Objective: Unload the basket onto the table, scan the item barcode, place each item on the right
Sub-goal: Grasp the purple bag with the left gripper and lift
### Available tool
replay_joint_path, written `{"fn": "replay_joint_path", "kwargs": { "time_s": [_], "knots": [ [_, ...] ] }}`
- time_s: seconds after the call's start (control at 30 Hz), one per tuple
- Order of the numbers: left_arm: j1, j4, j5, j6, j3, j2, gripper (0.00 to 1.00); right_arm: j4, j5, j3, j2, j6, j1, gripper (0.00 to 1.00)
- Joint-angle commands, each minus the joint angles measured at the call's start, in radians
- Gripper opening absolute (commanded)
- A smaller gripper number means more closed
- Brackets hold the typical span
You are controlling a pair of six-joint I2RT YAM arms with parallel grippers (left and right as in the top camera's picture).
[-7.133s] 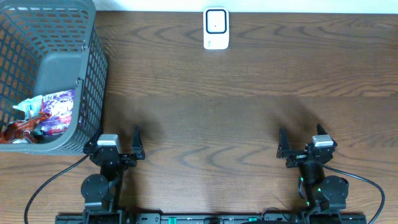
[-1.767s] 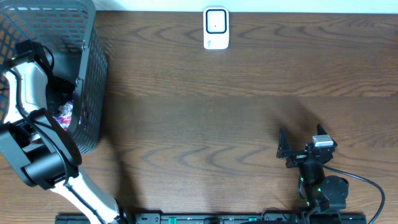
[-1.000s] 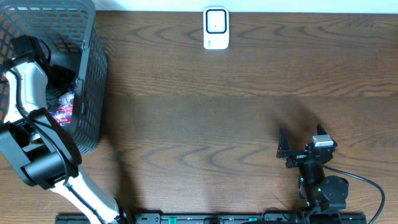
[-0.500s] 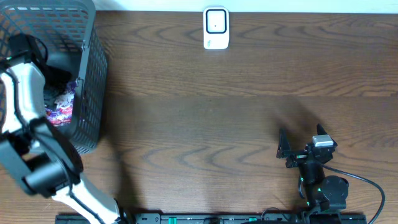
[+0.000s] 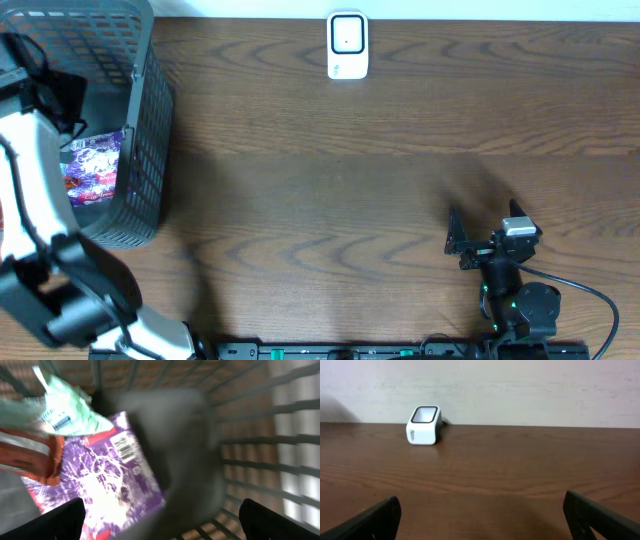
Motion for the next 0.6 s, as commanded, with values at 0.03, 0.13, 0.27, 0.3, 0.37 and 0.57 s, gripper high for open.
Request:
{"fn": "replay_joint_path", "kwargs": {
  "time_s": [0.03, 0.13, 0.27, 0.3, 0.37, 0.57],
  "knots": [
    [-0.002, 0.004, -0.032, -0.046, -0.005, 0.124, 0.99, -0.001, -0.006, -0.003, -0.005, 0.014, -0.004, 0.99],
    [-0.002, -0.005, -0.039, -0.046, -0.005, 0.195, 0.99, -0.001, -0.006, -0.003, -0.005, 0.014, -0.004, 0.99],
    [-0.002, -0.043, -0.002, -0.023, -0.005, 0.262, 0.99, -0.001, -0.006, -0.003, -0.005, 0.014, -0.004, 0.99],
    [-0.002, -0.058, 0.008, -0.008, -0.005, 0.273, 0.99, -0.001, -0.006, -0.003, -0.005, 0.014, -0.004, 0.99],
    [-0.002, -0.105, 0.003, -0.004, -0.005, 0.285, 0.99, -0.001, -0.006, -0.003, -0.005, 0.015, -0.004, 0.99],
    [-0.002, -0.229, -0.01, 0.004, -0.006, 0.288, 0.98, -0.001, -0.006, -0.003, -0.005, 0.014, -0.004, 0.99]
  ]
}}
